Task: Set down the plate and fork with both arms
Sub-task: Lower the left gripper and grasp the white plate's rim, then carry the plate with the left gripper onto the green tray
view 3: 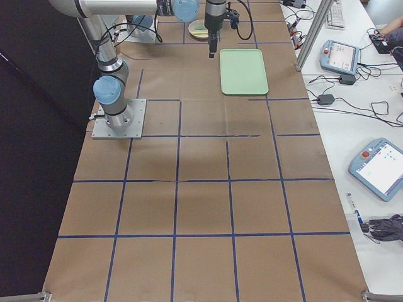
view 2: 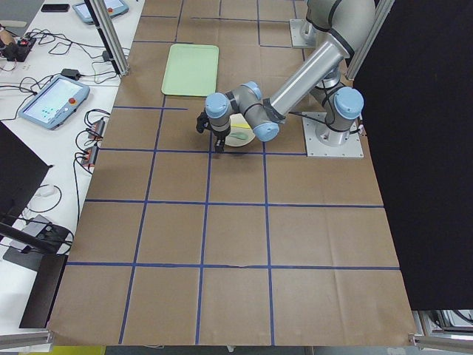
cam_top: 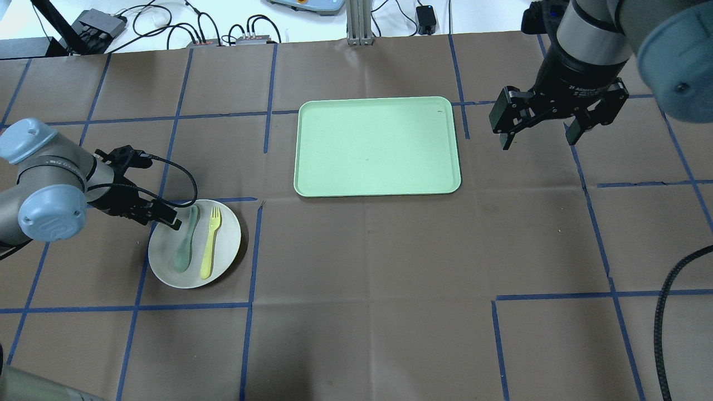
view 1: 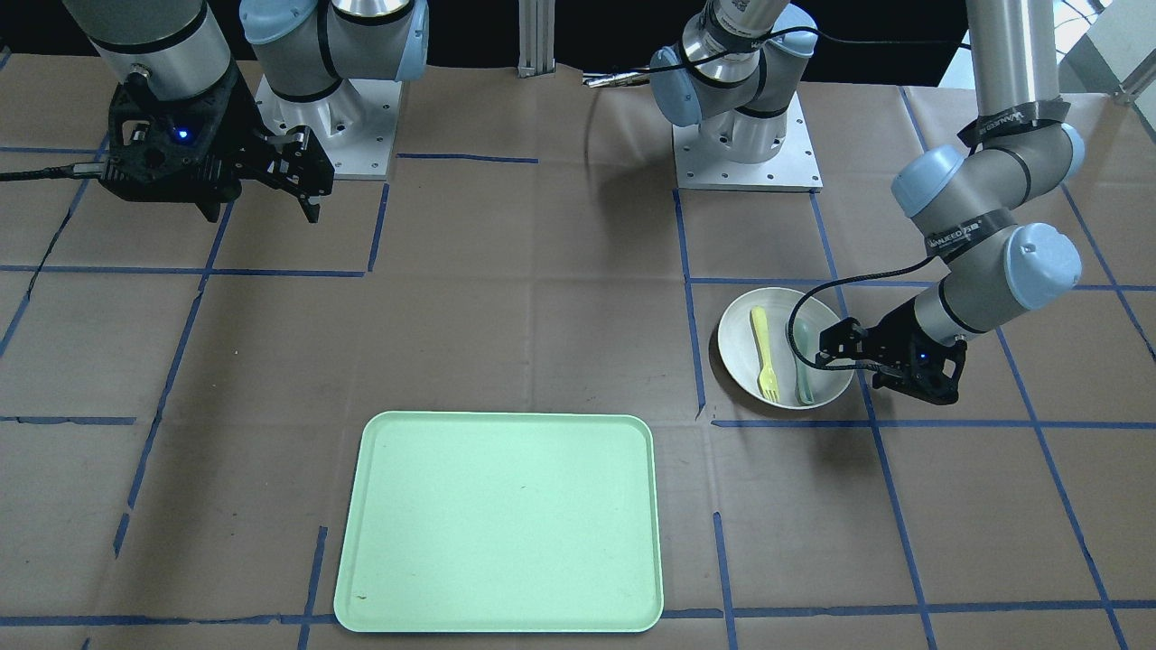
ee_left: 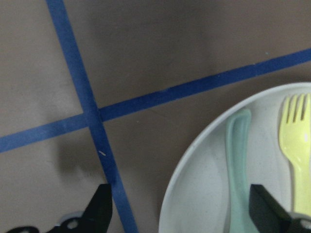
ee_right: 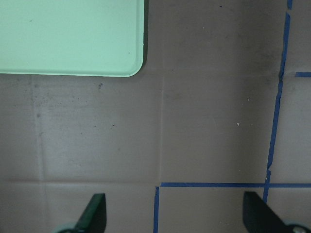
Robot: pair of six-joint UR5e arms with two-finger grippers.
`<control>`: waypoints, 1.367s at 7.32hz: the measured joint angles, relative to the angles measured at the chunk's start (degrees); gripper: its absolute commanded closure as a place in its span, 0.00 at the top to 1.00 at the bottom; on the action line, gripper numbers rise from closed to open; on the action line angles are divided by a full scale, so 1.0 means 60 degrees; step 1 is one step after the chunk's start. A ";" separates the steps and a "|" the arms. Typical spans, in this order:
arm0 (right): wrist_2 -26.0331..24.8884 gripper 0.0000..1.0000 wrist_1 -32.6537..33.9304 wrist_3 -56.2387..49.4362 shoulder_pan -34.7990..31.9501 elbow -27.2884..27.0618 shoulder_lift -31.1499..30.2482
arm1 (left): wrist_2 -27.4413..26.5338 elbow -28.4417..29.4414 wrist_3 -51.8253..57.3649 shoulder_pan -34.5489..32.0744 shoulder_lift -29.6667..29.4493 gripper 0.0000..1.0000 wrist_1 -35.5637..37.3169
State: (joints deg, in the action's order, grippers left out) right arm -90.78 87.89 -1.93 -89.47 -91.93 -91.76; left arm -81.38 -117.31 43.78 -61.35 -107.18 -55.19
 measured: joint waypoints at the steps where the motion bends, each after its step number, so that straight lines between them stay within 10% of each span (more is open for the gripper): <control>1: -0.0001 1.00 0.0000 0.0000 0.0000 0.0000 0.0000 | 0.0001 -0.0030 -0.0029 0.0019 -0.0004 0.49 0.0005; 4: -0.0002 1.00 0.0000 0.0000 0.0000 0.0000 0.0000 | 0.0009 -0.0038 -0.0178 0.0055 -0.0019 0.17 -0.0013; 10: -0.0002 1.00 0.0000 -0.0001 0.0000 0.0000 0.0000 | 0.0030 -0.0003 -0.0207 0.0049 0.0190 0.00 -0.0029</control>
State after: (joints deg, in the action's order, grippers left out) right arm -90.79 87.89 -1.94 -89.47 -91.93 -91.76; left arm -81.20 -117.33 42.54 -61.05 -106.04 -55.37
